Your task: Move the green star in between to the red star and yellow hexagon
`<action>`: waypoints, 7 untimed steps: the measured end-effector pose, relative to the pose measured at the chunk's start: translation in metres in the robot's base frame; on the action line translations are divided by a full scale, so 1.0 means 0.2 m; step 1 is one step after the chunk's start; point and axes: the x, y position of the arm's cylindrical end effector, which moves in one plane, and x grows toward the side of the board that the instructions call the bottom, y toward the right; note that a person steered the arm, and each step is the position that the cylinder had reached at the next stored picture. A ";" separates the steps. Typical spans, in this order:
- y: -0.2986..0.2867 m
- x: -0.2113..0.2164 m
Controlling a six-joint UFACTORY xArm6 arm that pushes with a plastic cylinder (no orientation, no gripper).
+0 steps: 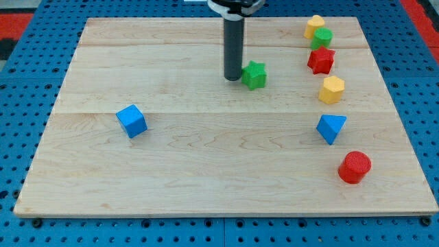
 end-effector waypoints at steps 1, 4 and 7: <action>0.23 0.02; 0.15 0.00; 0.32 -0.09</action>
